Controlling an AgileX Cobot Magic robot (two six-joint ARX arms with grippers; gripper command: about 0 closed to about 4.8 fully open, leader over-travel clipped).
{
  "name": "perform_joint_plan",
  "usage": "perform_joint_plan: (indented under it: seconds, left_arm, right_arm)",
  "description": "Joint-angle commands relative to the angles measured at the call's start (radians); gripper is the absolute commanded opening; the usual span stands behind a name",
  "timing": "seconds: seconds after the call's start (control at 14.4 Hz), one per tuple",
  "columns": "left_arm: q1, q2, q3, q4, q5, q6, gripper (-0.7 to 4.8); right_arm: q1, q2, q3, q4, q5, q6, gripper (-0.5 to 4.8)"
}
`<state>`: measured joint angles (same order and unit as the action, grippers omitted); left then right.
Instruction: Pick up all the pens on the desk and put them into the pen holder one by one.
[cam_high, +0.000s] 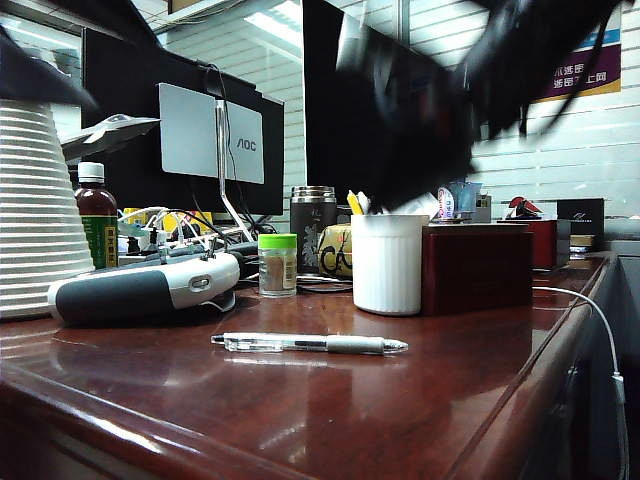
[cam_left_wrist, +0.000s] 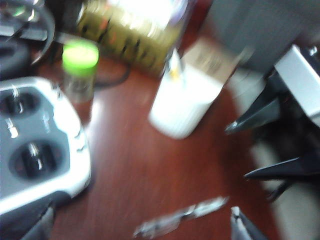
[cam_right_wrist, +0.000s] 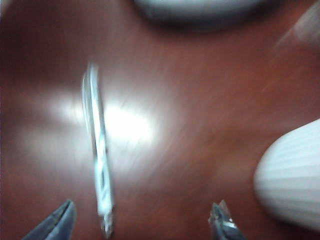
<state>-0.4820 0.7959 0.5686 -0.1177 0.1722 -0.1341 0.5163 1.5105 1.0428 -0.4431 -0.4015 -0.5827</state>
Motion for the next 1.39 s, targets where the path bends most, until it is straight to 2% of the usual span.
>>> perform_joint_plan:
  seconds: [0.07,0.21,0.49,0.56,0.76,0.9,1.39]
  left_arm:
    - [-0.077,0.072,0.003,-0.005,-0.091,0.011,4.79]
    - [-0.080,0.084,0.003,-0.032,-0.150,0.011,4.79]
    - [-0.080,0.084,0.003,-0.098,-0.150,0.011,4.79]
    - [-0.080,0.084,0.003,-0.126,-0.151,0.011,4.79]
    - [-0.080,0.084,0.003,-0.210,-0.150,0.011,4.79]
    - [-0.080,0.084,0.003,-0.218,-0.150,0.011,4.79]
    - [-0.080,0.084,0.003,-0.187,-0.154,0.011,4.79]
  right_arm:
    - [0.076,0.051,0.004,-0.019,0.061,-0.096,3.49]
    - [0.131,0.090,0.014,-0.014,0.087,-0.099,3.46]
    - [0.215,0.221,0.089,-0.008,0.147,-0.097,3.44]
    - [0.219,0.246,0.106,-0.009,0.161,-0.084,3.26]
    - [0.216,0.267,0.115,-0.010,0.164,-0.067,3.12]
    - [0.213,0.268,0.115,-0.006,0.164,-0.068,2.62]
    - [0.191,0.331,0.115,-0.109,0.148,-0.062,2.41]
